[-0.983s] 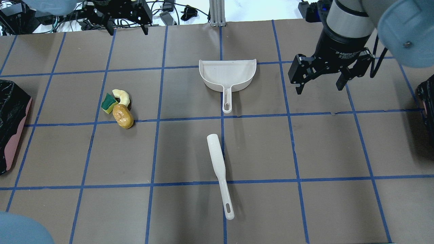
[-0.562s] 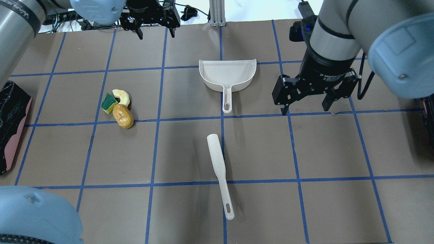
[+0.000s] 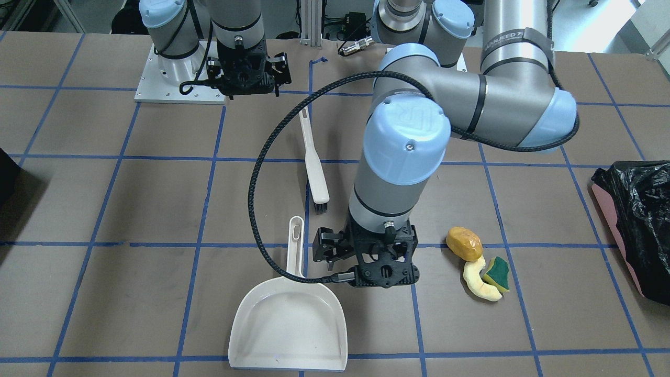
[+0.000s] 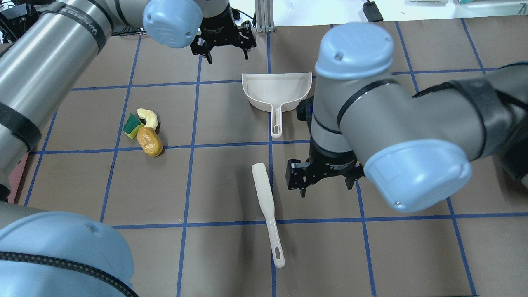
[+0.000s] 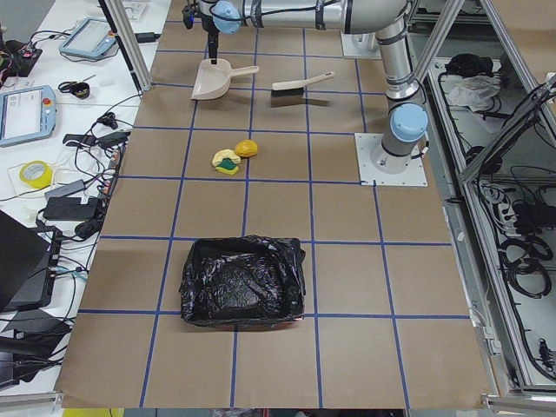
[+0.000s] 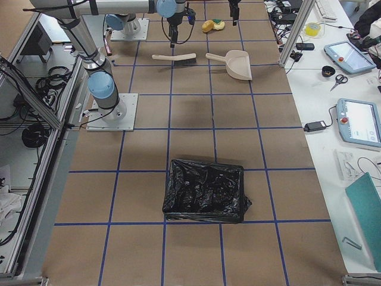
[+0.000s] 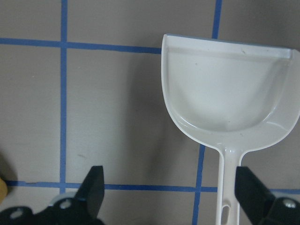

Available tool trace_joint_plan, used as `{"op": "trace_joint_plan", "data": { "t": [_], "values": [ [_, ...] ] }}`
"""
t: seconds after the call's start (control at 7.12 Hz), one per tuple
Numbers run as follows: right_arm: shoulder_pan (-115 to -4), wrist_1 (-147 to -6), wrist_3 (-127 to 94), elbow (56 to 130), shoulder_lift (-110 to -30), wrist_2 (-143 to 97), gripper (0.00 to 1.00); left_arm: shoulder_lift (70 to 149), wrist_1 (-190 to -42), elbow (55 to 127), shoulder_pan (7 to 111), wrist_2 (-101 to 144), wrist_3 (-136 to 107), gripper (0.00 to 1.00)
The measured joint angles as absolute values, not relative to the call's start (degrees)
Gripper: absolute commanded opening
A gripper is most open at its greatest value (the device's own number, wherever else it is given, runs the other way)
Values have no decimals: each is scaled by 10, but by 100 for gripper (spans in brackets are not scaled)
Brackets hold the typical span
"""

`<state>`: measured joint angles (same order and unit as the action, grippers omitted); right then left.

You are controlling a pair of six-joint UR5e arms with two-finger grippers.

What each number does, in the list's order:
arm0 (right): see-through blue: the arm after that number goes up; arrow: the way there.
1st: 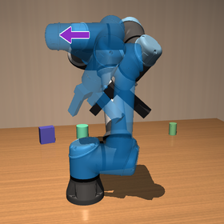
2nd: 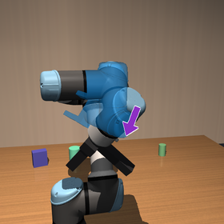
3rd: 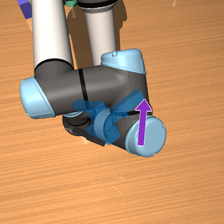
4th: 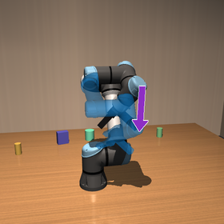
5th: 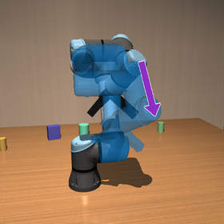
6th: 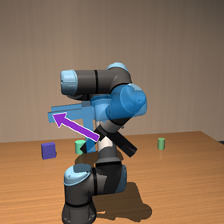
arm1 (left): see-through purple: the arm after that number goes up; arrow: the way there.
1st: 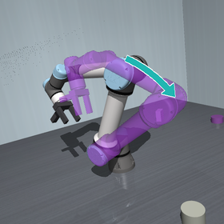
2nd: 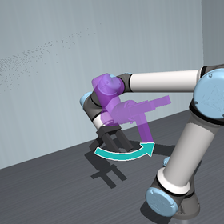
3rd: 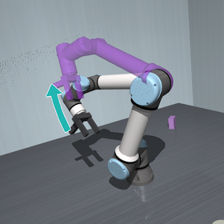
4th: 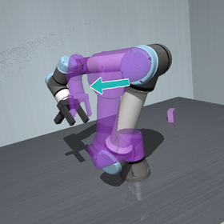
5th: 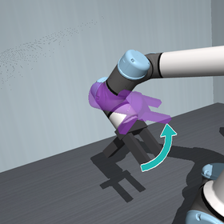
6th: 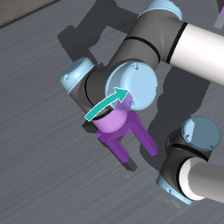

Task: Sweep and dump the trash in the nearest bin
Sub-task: 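Move left gripper to dustpan handle while right gripper reaches for brush, then grasp the dustpan handle with the left gripper while the right gripper grasps the brush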

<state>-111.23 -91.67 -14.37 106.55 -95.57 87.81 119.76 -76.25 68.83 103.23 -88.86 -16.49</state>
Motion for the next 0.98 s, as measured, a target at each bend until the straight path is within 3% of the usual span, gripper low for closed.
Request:
{"op": "trace_joint_plan", "data": {
  "t": [0.56,0.7,0.98],
  "values": [
    [-1192,-1106,-224,1208,-951,877,94,1250,-759,697,1094,-879,-203,100],
    [-1206,-1147,-239,1231,-943,876,86,1261,-758,703,1098,-870,-198,100],
    [-1242,-1207,-260,1232,-892,878,87,1277,-758,715,1108,-856,-186,100]
  ]
}}
